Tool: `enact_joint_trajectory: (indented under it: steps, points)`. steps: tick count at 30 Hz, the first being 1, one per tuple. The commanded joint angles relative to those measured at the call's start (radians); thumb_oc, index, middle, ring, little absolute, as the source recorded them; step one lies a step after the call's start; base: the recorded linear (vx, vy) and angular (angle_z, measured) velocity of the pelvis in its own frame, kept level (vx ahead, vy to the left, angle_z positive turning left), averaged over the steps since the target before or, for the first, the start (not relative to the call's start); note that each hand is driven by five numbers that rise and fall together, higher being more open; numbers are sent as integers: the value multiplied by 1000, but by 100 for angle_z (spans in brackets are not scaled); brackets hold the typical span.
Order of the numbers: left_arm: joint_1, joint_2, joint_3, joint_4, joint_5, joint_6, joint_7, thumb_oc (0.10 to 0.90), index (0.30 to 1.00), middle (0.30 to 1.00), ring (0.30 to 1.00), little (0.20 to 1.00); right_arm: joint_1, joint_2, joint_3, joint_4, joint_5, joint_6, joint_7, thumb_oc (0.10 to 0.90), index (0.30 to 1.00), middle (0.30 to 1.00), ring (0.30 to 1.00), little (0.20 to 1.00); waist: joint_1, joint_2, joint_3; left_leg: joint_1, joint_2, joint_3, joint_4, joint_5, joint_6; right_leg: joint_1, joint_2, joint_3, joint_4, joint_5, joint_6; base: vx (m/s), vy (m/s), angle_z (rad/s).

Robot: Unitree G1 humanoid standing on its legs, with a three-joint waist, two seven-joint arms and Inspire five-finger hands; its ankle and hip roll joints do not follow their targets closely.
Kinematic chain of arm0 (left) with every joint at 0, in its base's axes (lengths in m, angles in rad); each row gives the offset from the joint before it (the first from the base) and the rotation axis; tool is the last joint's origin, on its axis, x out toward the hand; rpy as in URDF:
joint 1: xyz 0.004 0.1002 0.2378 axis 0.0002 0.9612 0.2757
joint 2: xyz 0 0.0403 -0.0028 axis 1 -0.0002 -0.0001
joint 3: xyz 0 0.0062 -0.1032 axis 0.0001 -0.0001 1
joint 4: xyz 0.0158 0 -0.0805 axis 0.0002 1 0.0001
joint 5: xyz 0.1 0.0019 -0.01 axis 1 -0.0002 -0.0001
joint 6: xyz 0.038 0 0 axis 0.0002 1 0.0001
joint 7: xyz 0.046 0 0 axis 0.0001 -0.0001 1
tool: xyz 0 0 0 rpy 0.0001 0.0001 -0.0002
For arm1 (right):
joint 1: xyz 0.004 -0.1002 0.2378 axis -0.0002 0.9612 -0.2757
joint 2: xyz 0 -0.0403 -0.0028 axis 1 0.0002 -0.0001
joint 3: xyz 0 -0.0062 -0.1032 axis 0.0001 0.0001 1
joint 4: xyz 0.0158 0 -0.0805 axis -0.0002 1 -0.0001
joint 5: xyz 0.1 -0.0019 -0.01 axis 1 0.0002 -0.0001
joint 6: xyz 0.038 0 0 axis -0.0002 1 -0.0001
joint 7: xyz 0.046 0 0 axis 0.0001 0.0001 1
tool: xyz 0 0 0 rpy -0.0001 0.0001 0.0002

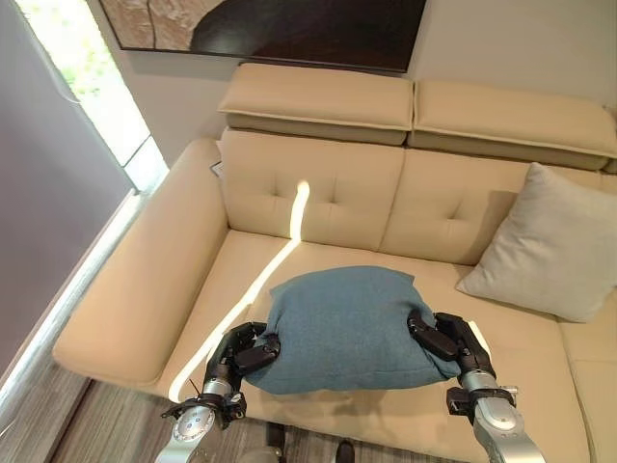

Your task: Pick up all the scattered cushions and arrange them neatly on the sofa.

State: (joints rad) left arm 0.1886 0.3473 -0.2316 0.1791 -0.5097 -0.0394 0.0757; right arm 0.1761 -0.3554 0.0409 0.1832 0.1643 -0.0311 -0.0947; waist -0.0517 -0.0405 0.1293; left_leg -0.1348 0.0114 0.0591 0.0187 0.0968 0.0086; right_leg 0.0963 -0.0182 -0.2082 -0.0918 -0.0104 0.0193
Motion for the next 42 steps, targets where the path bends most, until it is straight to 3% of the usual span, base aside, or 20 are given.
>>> enact_joint_trajectory:
  steps: [1, 7, 10, 13, 16, 18, 23, 30, 34, 35, 38, 39, 41, 42]
  points:
    - [-122, -34, -27, -187, -8, -143, -76, 400, 300, 300, 300, 300, -111, 20, 54, -126, 6, -130, 29, 400, 300, 300, 300, 300, 18, -19, -84, 61, 1, 36, 55, -174, -42, -24, -22, 42, 70, -81, 64, 125, 122, -16]
    - [-115, -16, -5, -193, -2, -147, -69, 400, 300, 300, 300, 300, -131, 38, 66, -123, -19, -125, 33, 400, 300, 300, 300, 300, 33, -19, -97, 98, -4, 76, 18, -193, -3, -64, -49, 81, 159, -86, 96, 84, 123, -32]
    - [-117, -5, 17, -199, -14, -154, -56, 400, 300, 300, 300, 300, -147, 49, 68, -125, -38, -127, 28, 400, 300, 300, 300, 300, 36, -10, -69, 109, -1, 81, 2, -188, 20, -162, -71, 92, 316, -30, 148, 6, 107, -39]
    - [-121, -3, 22, -194, -11, -159, -54, 400, 300, 300, 300, 300, -147, 55, 65, -131, -51, -129, 24, 400, 300, 300, 300, 300, 33, -5, -65, 112, -4, 75, -12, -185, 27, -190, -76, 101, 328, -34, 150, 12, 32, -14]
    - [-134, -12, 32, -197, -8, -173, -43, 400, 300, 300, 300, 300, -145, 57, 52, -139, -60, -138, 9, 400, 300, 300, 300, 300, 32, -3, -70, 120, -13, 61, -45, -179, 20, -173, -100, 68, 184, -39, 133, 52, -37, 0]
    - [-134, -16, 36, -206, -5, -176, -37, 400, 300, 300, 300, 300, -147, 57, 51, -143, -63, -141, 7, 400, 300, 300, 300, 300, 33, -7, -73, 127, -18, 62, -58, -174, 17, -162, -102, 64, 153, -28, 134, 69, -57, 15]
    - [-151, -31, 44, -220, 18, -197, -6, 400, 300, 300, 300, 300, -167, 56, 48, -152, -54, -157, -18, 400, 300, 300, 300, 300, 32, -3, -106, 128, -8, 55, -106, -153, -14, -116, -82, 30, 27, 2, 127, 75, -77, 10]
    - [-214, -42, 36, -270, 54, -229, 57, 400, 300, 300, 300, 300, -226, 46, 52, -180, -72, -187, -77, 400, 300, 300, 300, 300, 36, 10, -103, 92, 7, 27, -106, -133, -42, -116, -68, -7, 4, -21, 123, 10, -73, 18]
    - [-346, -37, 15, -315, 141, -278, 155, 400, 300, 300, 300, 300, -328, 23, 68, -220, -116, -223, -153, 400, 300, 300, 300, 300, 36, 19, -101, 89, 15, 16, -106, -131, -52, -109, -61, -15, 4, -38, 119, 31, -41, 23]
    - [-452, -23, -5, -331, 206, -308, 226, 400, 300, 300, 300, 300, -412, 4, 88, -234, -164, -246, -215, 400, 300, 300, 300, 300, 35, 22, -99, 94, 18, 13, -106, -131, -55, -104, -59, -15, 4, -42, 120, 27, -22, 26]
    - [-597, 9, -26, -351, 335, -332, 345, 400, 300, 300, 300, 300, -536, -30, 112, -257, -273, -273, -334, 400, 300, 300, 300, 300, 34, 27, -92, 97, 22, 10, -106, -135, -60, -101, -56, -13, 4, -49, 122, 18, -13, 10]
    - [-600, 9, -27, -350, 337, -332, 346, 400, 300, 300, 300, 300, -540, -30, 112, -255, -274, -274, -335, 400, 300, 300, 300, 300, 34, 27, -91, 92, 22, 10, -106, -130, -60, -105, -56, -14, 4, -45, 122, -36, -5, 9]
    - [-712, 11, -37, -370, 488, -338, 495, 400, 300, 300, 300, 300, -644, -46, 126, -290, -397, -290, -471, 400, 300, 300, 300, 300, 35, 31, -79, 72, 23, 5, -106, -124, -63, -124, -55, -11, 4, -43, 125, -62, -6, 4]
    - [-716, 10, -38, -368, 493, -338, 500, 400, 300, 300, 300, 300, -647, -46, 127, -288, -400, -290, -475, 400, 300, 300, 300, 300, 34, 31, -78, 71, 23, 5, -106, -123, -63, -125, -55, -11, 4, -42, 125, -107, -16, 4]
